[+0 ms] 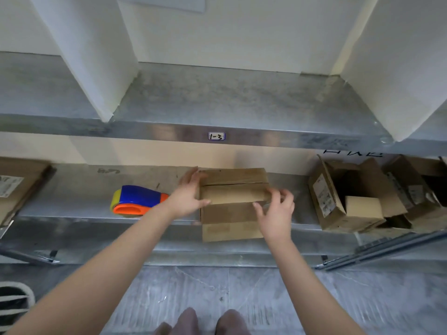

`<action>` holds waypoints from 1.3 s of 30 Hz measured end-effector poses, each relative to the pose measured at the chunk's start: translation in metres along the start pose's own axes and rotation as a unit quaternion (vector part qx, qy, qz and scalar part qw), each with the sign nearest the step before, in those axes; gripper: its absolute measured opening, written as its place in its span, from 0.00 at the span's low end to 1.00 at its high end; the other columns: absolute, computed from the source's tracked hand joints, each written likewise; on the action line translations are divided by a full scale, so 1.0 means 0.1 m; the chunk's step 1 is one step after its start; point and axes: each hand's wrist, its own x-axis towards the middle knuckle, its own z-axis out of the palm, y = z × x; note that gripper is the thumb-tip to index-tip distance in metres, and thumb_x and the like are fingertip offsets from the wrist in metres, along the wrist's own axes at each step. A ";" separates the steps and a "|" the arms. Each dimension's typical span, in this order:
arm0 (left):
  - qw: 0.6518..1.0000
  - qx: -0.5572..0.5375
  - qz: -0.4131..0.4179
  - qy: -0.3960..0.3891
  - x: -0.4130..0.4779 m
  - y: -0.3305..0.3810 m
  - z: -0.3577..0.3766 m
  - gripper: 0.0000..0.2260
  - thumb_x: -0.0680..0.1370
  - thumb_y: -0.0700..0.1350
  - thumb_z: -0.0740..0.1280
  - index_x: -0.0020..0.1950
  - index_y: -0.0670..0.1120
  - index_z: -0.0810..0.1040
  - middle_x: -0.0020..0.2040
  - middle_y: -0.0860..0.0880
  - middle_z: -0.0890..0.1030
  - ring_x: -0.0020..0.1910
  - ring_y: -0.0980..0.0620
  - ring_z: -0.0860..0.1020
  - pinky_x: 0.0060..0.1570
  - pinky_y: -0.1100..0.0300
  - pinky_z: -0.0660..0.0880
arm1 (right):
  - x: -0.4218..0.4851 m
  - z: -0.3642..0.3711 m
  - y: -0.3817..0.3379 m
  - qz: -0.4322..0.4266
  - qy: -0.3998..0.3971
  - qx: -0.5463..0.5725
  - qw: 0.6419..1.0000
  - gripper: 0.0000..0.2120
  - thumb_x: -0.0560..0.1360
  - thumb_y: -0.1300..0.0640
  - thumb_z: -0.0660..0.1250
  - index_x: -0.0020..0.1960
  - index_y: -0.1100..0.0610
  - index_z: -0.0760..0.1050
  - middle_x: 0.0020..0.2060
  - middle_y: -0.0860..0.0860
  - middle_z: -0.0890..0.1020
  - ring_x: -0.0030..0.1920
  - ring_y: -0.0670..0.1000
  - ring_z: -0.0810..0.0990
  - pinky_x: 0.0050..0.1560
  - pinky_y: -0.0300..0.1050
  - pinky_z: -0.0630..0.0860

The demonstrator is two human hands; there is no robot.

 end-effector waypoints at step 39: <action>0.989 -0.050 0.019 0.141 -0.65 -0.20 0.45 0.22 0.79 0.40 0.66 0.72 0.53 0.69 0.71 0.51 0.67 0.68 0.52 0.68 0.68 0.58 0.67 | 0.00 0.38 -0.31 -0.134 -0.227 0.082 0.961 0.31 0.77 0.63 0.66 0.75 0.44 0.61 0.74 0.55 0.65 0.73 0.57 0.65 0.74 0.51 0.63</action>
